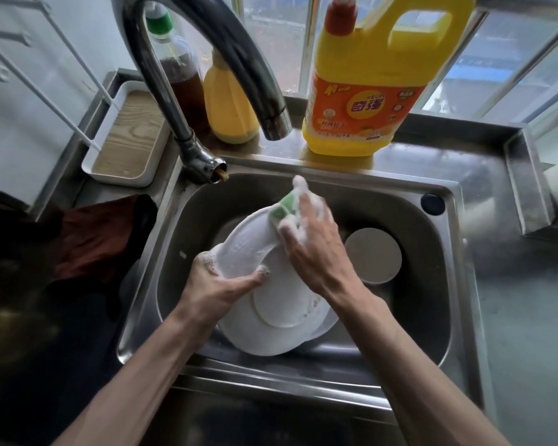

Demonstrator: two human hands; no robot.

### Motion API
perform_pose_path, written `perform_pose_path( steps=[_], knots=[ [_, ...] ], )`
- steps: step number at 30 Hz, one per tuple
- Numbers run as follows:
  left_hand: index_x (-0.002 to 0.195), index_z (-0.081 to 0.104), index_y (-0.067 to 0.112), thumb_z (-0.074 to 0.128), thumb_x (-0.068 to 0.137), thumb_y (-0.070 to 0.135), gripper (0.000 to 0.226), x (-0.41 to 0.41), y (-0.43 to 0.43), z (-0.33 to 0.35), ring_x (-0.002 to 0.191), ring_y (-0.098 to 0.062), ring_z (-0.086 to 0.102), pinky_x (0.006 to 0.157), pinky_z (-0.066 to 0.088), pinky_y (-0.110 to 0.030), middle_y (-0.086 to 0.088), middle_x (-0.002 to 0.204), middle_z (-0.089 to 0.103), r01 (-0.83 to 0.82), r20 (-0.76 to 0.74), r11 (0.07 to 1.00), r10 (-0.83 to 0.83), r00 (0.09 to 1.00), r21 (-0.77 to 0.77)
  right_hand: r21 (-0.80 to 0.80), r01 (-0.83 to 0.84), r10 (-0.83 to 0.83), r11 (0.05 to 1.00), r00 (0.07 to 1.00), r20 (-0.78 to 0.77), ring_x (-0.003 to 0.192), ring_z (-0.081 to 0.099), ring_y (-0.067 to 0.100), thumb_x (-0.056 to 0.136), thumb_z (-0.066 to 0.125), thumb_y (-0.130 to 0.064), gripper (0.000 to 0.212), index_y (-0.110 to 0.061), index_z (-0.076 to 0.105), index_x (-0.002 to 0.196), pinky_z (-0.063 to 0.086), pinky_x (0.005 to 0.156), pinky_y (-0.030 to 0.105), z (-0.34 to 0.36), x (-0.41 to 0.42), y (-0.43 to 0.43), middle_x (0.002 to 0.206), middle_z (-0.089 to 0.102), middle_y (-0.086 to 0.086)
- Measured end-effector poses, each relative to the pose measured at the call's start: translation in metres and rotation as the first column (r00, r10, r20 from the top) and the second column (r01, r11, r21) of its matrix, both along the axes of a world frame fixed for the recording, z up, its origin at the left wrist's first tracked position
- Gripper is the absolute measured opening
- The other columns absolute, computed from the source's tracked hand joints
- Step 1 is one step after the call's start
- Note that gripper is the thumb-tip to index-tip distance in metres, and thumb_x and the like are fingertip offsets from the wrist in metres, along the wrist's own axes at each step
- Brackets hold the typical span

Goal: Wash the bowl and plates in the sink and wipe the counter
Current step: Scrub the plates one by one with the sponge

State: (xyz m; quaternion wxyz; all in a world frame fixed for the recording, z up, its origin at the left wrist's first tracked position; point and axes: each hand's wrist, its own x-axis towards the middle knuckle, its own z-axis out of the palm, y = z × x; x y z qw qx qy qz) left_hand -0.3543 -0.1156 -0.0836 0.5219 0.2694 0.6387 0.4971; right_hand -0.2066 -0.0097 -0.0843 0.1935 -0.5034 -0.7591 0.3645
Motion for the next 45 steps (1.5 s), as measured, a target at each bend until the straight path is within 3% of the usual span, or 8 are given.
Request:
perform_pose_path(
  steps=[5,9,14,18,29,34,39,45],
  knots=[
    [0.1,0.08,0.025,0.093,0.055,0.034,0.047,0.002,0.0,0.0,0.089,-0.018,0.075,0.074,0.057,-0.026,-0.009,0.098,0.079,-0.011,0.016,1.0,0.01,1.0,0.026,0.137,-0.287,0.285,0.948,0.958,0.037,0.142,0.039,0.03,0.104,0.052,-0.039,0.061,-0.035,0.028,0.16,0.029,0.121,0.043,0.009,-0.02,-0.014,0.152,0.046,0.01],
    [0.101,0.08,0.02,0.098,0.063,0.023,0.043,0.005,-0.005,-0.001,0.089,-0.024,0.077,0.072,0.059,-0.028,-0.011,0.098,0.079,-0.04,0.044,0.999,0.039,0.998,0.009,0.144,-0.046,0.048,0.988,0.999,-0.006,0.121,0.053,0.023,0.097,0.045,-0.056,0.045,-0.04,0.052,0.138,0.041,0.109,0.049,0.002,-0.008,-0.005,0.129,0.062,0.001],
    [0.103,0.077,0.012,0.09,0.067,0.015,0.038,-0.001,-0.007,0.002,0.086,-0.028,0.077,0.065,0.059,-0.032,-0.012,0.096,0.079,-0.141,0.079,0.99,0.14,0.987,0.003,-0.276,0.269,-0.314,0.923,0.94,-0.133,0.102,0.065,0.02,0.098,0.046,-0.056,0.031,-0.051,0.051,0.129,0.053,0.084,0.038,-0.018,0.021,0.009,0.112,0.069,-0.01],
    [0.111,0.075,0.012,0.093,0.068,0.012,0.046,-0.005,-0.007,0.001,0.095,-0.034,0.076,0.074,0.06,-0.044,-0.014,0.103,0.078,-0.098,0.111,0.995,0.1,0.989,-0.023,-0.378,0.317,-0.424,0.869,0.873,-0.242,0.096,0.064,0.005,0.103,0.053,-0.043,0.023,-0.049,0.056,0.125,0.049,0.077,0.031,-0.027,0.024,0.008,0.103,0.067,-0.019],
    [0.115,0.068,0.018,0.096,0.06,0.009,0.062,-0.007,0.015,0.002,0.095,-0.024,0.076,0.071,0.061,-0.03,-0.005,0.102,0.078,0.135,-0.008,0.991,-0.135,0.991,-0.018,0.069,0.037,-0.035,0.997,0.999,-0.033,0.111,0.055,0.022,0.101,0.046,-0.054,0.042,-0.036,0.048,0.139,0.047,0.096,0.046,-0.012,0.012,0.014,0.129,0.059,0.001],
    [0.113,0.072,0.017,0.1,0.055,0.025,0.065,0.007,0.008,-0.005,0.096,-0.015,0.075,0.078,0.058,-0.025,0.002,0.102,0.079,0.067,-0.097,0.997,-0.07,0.993,-0.028,0.377,-0.267,0.228,0.887,0.963,0.145,0.112,0.046,0.023,0.097,0.049,-0.058,0.043,-0.031,0.056,0.129,0.031,0.106,0.04,0.001,-0.022,-0.011,0.116,0.059,0.003],
    [0.104,0.077,0.012,0.095,0.064,0.014,0.044,0.006,-0.002,-0.001,0.087,-0.027,0.077,0.071,0.059,-0.03,-0.01,0.095,0.079,-0.003,-0.026,1.0,0.003,1.0,0.021,-0.023,0.119,-0.121,0.993,0.984,-0.127,0.11,0.061,0.018,0.1,0.049,-0.059,0.032,-0.044,0.052,0.127,0.05,0.098,0.046,-0.011,0.005,0.008,0.122,0.064,-0.007],
    [0.107,0.076,0.011,0.093,0.066,0.011,0.043,0.006,-0.012,0.003,0.088,-0.027,0.077,0.069,0.062,-0.036,-0.011,0.097,0.079,-0.109,0.079,0.994,0.108,0.991,0.001,-0.421,0.35,-0.46,0.837,0.867,-0.193,0.113,0.062,0.016,0.098,0.044,-0.068,0.039,-0.047,0.053,0.13,0.049,0.104,0.054,-0.036,0.028,0.012,0.117,0.061,-0.022]
  ],
)
